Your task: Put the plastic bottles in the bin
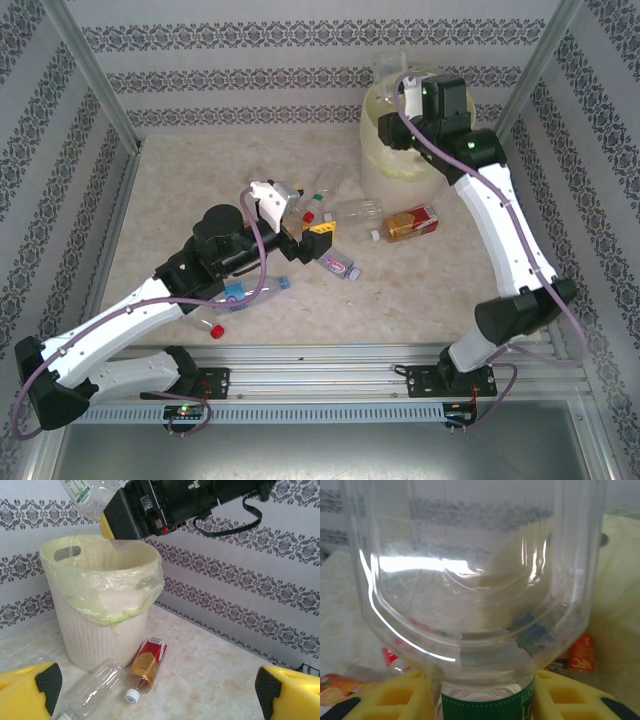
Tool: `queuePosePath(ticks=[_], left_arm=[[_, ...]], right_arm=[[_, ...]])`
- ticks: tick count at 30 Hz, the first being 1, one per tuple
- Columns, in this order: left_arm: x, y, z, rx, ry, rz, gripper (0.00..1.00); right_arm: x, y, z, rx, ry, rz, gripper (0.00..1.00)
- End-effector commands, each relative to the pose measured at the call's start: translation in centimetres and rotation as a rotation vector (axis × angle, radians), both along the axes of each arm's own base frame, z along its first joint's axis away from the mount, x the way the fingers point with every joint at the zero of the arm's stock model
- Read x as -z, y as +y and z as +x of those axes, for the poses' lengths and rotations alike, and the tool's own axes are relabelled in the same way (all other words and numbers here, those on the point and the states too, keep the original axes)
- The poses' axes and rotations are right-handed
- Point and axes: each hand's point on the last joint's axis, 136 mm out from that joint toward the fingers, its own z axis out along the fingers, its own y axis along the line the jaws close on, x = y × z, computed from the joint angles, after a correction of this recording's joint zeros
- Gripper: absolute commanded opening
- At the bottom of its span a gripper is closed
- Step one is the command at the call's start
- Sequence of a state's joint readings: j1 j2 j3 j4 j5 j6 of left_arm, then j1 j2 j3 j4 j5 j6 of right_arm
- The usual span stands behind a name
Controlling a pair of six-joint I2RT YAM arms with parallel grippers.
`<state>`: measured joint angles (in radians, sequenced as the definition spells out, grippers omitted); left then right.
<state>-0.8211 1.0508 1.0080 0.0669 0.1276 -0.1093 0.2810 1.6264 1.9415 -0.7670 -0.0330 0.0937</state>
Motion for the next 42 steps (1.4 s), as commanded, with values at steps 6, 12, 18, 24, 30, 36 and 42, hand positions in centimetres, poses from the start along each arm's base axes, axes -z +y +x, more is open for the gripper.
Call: queuePosePath(ticks=[6,12,18,24,30,36,42], left_arm=[[1.9,-0.1,1.2,-0.009,-0.029,0.013,1.00],[3.1,-0.2,1.3,-0.003,-0.009,0.045,1.00],[3.6,0.0,1.6,-0.023,-0.015,0.077,1.00],[3.7,0.3,1.9,-0.046,-0.031,0.075,1.00],[3.8,0.5,2.0,-0.059,-0.033,0.079,1.00],[4.1,0.6,2.2,-0.067,-0.026,0.103,1.00],[4.8,0.7,2.3,-0.071,-0.018,0.130,1.00]], right_arm=[[2.2,-4.1,3.3,0.093,0.129,-0.059,0.39],[4.7,-5.6,4.9,0.121,0.244,-0.060,0.40],[7.3,-6.0,6.0,0.118,0.334,-0.024,0.42],[9.1,-6.1,6.5,0.124,0.380,-0.023,0.46],[8.4,-5.8,6.7,0.120,0.359,0.005,0.58],[6.0,-5.8,6.1,0.127,0.307,0.024,0.63],[2.8,-6.1,5.0,0.132,0.203,0.018,0.65]])
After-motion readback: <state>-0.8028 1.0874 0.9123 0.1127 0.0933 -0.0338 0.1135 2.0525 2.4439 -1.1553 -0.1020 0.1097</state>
